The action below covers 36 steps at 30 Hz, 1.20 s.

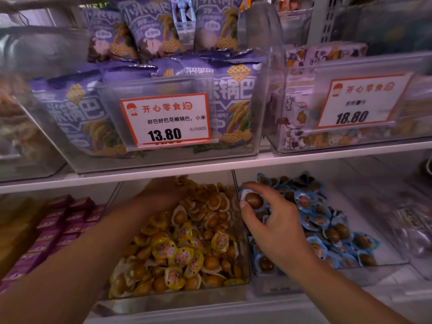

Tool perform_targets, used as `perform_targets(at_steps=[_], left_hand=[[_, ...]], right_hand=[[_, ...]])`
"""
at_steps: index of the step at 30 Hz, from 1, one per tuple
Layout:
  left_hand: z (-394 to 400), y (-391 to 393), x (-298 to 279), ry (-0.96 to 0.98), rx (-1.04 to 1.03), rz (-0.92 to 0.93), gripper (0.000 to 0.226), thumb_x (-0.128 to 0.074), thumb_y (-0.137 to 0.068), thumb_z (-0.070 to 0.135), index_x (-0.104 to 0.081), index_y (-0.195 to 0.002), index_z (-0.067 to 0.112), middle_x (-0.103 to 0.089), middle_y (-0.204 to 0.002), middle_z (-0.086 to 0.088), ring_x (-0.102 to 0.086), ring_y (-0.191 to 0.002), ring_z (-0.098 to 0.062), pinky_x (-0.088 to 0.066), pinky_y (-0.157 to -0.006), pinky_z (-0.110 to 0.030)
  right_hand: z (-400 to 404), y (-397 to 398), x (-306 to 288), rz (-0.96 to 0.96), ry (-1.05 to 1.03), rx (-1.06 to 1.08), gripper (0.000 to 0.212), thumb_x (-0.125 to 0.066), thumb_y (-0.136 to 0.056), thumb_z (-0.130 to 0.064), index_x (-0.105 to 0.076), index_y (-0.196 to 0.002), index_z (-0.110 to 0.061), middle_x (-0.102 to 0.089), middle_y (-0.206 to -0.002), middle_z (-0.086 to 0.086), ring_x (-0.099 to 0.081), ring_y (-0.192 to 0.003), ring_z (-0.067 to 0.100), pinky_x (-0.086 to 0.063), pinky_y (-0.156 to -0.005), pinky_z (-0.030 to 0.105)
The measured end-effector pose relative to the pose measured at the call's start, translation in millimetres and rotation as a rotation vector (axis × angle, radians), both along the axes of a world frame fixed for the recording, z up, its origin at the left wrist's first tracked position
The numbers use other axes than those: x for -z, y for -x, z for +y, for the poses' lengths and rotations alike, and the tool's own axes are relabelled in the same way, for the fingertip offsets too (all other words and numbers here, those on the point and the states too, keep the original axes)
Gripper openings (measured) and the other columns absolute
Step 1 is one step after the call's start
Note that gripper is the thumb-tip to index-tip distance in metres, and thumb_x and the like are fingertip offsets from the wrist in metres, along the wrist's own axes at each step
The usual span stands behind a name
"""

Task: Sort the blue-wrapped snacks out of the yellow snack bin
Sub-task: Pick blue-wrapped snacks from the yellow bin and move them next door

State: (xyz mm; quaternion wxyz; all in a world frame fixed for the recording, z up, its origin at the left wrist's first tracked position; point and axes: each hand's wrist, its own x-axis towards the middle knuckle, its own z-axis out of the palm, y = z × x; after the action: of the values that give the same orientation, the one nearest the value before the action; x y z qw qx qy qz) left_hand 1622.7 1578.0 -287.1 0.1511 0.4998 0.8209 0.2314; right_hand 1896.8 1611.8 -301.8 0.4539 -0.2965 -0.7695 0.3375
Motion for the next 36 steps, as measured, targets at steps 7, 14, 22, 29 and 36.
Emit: perform_targets(at_steps=[7, 14, 22, 29, 36], left_hand=[[-8.4, -39.5, 27.9, 0.192, 0.532, 0.492, 0.026, -0.059, -0.089, 0.035, -0.065, -0.113, 0.026, -0.058, -0.119, 0.004, -0.06, -0.109, -0.022, -0.049, -0.088, -0.036], [2.3, -42.7, 27.5, 0.541, 0.367, 0.766, 0.069, -0.065, -0.077, 0.054, -0.041, -0.14, 0.037, -0.051, -0.139, 0.001, -0.046, -0.127, -0.029, -0.031, -0.106, -0.047], [0.9, -51.3, 40.1, 0.38, 0.306, 0.986, 0.024, -0.054, -0.086, 0.035, -0.067, -0.105, 0.027, -0.068, -0.108, -0.001, -0.055, -0.111, -0.028, -0.032, -0.106, -0.045], [-3.5, -34.9, 22.1, 0.205, 0.152, 0.487, 0.015, -0.071, -0.075, 0.026, -0.07, -0.09, 0.027, -0.068, -0.1, 0.003, -0.066, -0.097, -0.02, -0.053, -0.08, -0.031], [-47.9, -42.0, -13.7, -0.414, -0.12, -0.329, 0.014, -0.085, -0.072, 0.01, -0.078, -0.081, 0.019, -0.077, -0.08, 0.005, -0.071, -0.075, -0.003, -0.053, -0.069, -0.02]], right_hand=[[-1.1, 0.4, 2.3, -0.006, 0.0, 0.004, 0.029, -0.068, -0.092, -0.023, -0.065, -0.12, -0.03, -0.066, -0.104, -0.007, -0.061, -0.1, 0.004, -0.051, -0.085, 0.023], [-2.3, -1.3, 0.6, -0.025, -0.008, 0.001, 0.032, -0.068, -0.092, -0.025, -0.065, -0.123, -0.025, -0.067, -0.104, -0.007, -0.062, -0.1, 0.006, -0.053, -0.087, 0.027], [-3.1, -1.9, -2.9, -0.041, -0.023, -0.012, 0.031, -0.067, -0.092, -0.024, -0.066, -0.122, -0.023, -0.067, -0.101, -0.007, -0.061, -0.098, 0.006, -0.05, -0.086, 0.023], [-1.4, -3.3, -2.1, -0.044, -0.036, -0.011, 0.031, -0.067, -0.091, -0.023, -0.065, -0.122, -0.023, -0.065, -0.097, -0.007, -0.06, -0.096, 0.006, -0.046, -0.082, 0.012], [-3.4, -1.9, -4.3, 0.017, -0.012, -0.021, 0.03, -0.067, -0.092, -0.021, -0.065, -0.121, -0.024, -0.065, -0.099, -0.004, -0.06, -0.096, 0.008, -0.049, -0.082, 0.02]])
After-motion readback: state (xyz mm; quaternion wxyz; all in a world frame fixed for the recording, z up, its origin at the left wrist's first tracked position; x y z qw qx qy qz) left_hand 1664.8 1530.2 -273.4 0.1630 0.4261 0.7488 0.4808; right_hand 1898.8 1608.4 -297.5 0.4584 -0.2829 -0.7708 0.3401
